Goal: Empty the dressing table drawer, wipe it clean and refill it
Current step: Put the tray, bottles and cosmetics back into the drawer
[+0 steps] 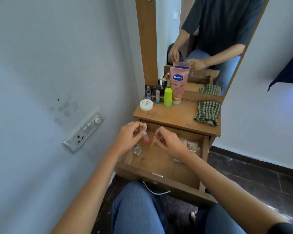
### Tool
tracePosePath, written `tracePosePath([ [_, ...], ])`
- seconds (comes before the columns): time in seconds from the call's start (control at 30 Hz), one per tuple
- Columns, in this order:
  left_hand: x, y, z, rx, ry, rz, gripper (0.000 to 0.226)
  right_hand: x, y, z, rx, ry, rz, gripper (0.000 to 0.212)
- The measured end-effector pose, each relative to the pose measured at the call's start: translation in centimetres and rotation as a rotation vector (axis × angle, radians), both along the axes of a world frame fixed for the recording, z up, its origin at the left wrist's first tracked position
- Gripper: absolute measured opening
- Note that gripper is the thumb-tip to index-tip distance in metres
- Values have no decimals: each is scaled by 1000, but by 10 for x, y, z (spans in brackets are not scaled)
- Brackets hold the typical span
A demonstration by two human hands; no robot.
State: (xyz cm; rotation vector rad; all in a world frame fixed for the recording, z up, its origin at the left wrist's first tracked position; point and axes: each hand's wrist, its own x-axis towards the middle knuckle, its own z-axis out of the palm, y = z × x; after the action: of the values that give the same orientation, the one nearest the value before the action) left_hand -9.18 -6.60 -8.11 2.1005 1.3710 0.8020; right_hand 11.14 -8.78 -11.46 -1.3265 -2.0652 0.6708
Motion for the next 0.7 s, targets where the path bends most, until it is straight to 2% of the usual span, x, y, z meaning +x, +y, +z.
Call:
tracePosePath([
  [0.17, -24, -31, -19, -92, 195, -52, 18, -22, -23, -32, -141, -30, 69, 15],
  [0.33, -39, -42, -40, -150, 308, -47, 16, -41, -29, -46, -227, -101, 145, 9],
  [0.47, -45, -41, -46, -174, 406, -3, 21, -48, -26, -53, -297, -134, 211, 15],
  [0.7, -44, -35, -45, -196, 581, 29, 26, -49, -18, -58, -434, -110, 183, 20],
])
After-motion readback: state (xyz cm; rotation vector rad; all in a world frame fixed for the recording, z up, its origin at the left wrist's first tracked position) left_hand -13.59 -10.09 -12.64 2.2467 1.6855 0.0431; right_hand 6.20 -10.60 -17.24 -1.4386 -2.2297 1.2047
